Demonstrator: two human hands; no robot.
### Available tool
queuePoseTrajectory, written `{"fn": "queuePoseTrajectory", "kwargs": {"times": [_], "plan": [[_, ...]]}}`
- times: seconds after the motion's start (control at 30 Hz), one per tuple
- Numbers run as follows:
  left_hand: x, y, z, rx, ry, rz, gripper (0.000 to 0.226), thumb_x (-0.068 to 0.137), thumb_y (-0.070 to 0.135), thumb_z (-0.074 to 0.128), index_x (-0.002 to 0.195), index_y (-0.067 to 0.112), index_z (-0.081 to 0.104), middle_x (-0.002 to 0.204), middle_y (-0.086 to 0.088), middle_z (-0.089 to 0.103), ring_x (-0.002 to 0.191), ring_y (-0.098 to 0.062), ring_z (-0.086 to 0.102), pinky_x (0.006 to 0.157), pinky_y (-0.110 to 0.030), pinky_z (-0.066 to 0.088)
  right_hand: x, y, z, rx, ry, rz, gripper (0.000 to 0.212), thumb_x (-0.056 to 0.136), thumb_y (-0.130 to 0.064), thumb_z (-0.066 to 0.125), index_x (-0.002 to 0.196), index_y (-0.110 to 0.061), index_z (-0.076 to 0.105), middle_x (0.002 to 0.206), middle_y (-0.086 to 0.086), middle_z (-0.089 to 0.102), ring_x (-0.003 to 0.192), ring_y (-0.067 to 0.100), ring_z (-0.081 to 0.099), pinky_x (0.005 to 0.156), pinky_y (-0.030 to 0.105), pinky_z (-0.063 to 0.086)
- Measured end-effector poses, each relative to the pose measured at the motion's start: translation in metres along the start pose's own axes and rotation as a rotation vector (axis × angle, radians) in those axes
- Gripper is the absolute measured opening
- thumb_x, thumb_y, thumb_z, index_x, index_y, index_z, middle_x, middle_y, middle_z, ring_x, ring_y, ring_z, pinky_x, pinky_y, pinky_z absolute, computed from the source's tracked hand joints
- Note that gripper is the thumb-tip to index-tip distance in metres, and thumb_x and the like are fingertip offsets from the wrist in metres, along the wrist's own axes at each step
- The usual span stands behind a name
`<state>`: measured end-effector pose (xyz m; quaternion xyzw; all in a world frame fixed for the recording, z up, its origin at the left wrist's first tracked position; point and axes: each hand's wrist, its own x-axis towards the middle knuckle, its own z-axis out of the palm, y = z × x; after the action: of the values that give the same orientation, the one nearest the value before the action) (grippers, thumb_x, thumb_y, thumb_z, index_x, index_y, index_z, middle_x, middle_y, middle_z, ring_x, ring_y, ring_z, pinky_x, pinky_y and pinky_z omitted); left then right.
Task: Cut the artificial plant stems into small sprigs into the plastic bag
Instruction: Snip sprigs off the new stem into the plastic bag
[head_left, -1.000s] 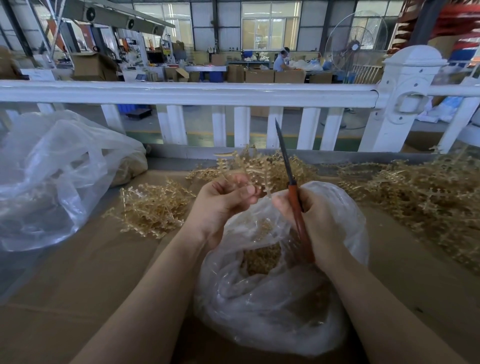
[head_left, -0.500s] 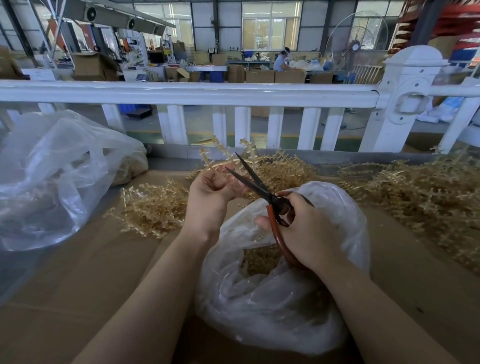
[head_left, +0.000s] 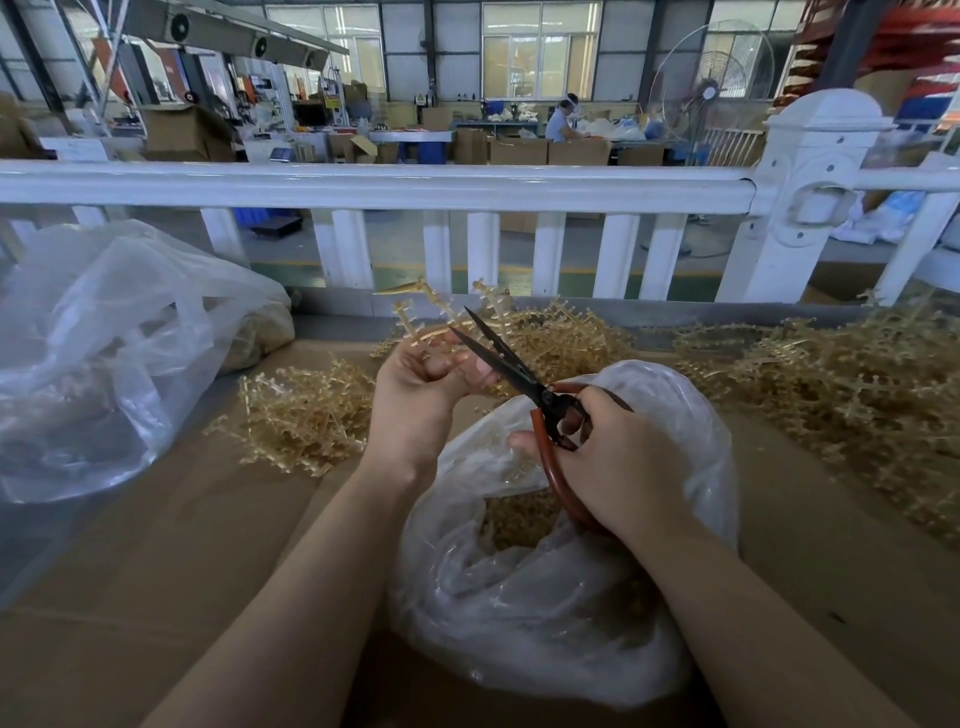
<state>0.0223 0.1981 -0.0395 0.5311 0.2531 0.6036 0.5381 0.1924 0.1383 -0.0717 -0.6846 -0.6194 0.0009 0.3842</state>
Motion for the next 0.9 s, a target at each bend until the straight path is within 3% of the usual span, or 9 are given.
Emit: {"fn": "queuePoseTrajectory", "kwargs": {"times": [0.2,0.3,0.37,0.53,0.67,0.77,0.9], "plan": [[0.0003,-0.001,-0.0006,-0.006,-0.011,-0.009,0.015,0.069,0.006,0.074,0.076,0.006,0.06,0.075,-0.009,0.07,0.073,-0.02,0.068,0.078,-0.032,0.059,-0.0015,-0.0004,0.0005,0.002,0.007,-0.008,0.087,0.061,-0.096,0.036,0.105,-0.027,0.065,0.087,-0.014,0.069,0.081,0.006,0.063,0.067,0.019,0.047],[0.0008,-0.002,-0.0019,-0.008,0.0,-0.009,0.028,0.072,0.004,0.073,0.096,-0.01,0.065,0.077,-0.015,0.068,0.073,-0.02,0.067,0.076,-0.032,0.057,-0.0017,0.0,0.0013,0.024,0.016,-0.012,0.085,0.062,-0.095,0.04,0.106,-0.028,0.066,0.087,-0.014,0.069,0.079,0.004,0.062,0.065,0.011,0.041],[0.0008,-0.0007,-0.0022,0.001,-0.003,-0.013,0.03,0.074,0.004,0.072,0.1,-0.01,0.066,0.079,-0.015,0.069,0.073,-0.02,0.067,0.077,-0.031,0.057,-0.0019,-0.0005,0.0011,0.027,0.022,-0.011,0.083,0.062,-0.095,0.04,0.105,-0.028,0.066,0.086,-0.015,0.068,0.077,0.003,0.059,0.063,0.007,0.035],[-0.0036,0.0023,-0.0022,0.057,-0.06,-0.027,0.011,0.073,0.006,0.074,0.076,0.016,0.076,0.073,-0.005,0.072,0.071,-0.017,0.066,0.079,-0.033,0.055,-0.0022,-0.0027,-0.0008,-0.06,0.069,-0.032,0.086,0.061,-0.098,0.03,0.101,-0.029,0.064,0.082,-0.018,0.062,0.072,0.002,0.057,0.059,0.01,0.035],[-0.0032,0.0005,-0.0027,0.104,-0.02,-0.075,0.009,0.078,0.001,0.074,0.08,0.009,0.074,0.077,-0.009,0.073,0.073,-0.018,0.067,0.079,-0.034,0.053,-0.001,-0.0026,-0.0011,-0.096,0.084,-0.022,0.074,0.065,-0.095,0.035,0.092,-0.031,0.059,0.078,-0.019,0.058,0.068,0.001,0.054,0.056,0.012,0.036],[-0.0032,0.0019,-0.0011,0.1,-0.013,-0.096,0.007,0.075,0.004,0.074,0.082,0.006,0.073,0.077,-0.007,0.073,0.07,-0.015,0.067,0.077,-0.03,0.054,-0.0008,-0.0022,-0.0007,-0.121,0.098,-0.031,0.07,0.066,-0.094,0.038,0.087,-0.03,0.058,0.074,-0.019,0.056,0.067,0.002,0.055,0.056,0.02,0.045],[-0.0035,0.0018,-0.0004,0.094,-0.023,-0.092,0.008,0.081,-0.002,0.07,0.085,0.004,0.072,0.078,-0.007,0.073,0.07,-0.014,0.067,0.075,-0.027,0.054,-0.0024,-0.001,-0.0005,-0.116,0.128,-0.053,0.059,0.071,-0.086,0.052,0.081,-0.028,0.056,0.068,-0.018,0.053,0.061,0.003,0.053,0.055,0.021,0.047]]}}
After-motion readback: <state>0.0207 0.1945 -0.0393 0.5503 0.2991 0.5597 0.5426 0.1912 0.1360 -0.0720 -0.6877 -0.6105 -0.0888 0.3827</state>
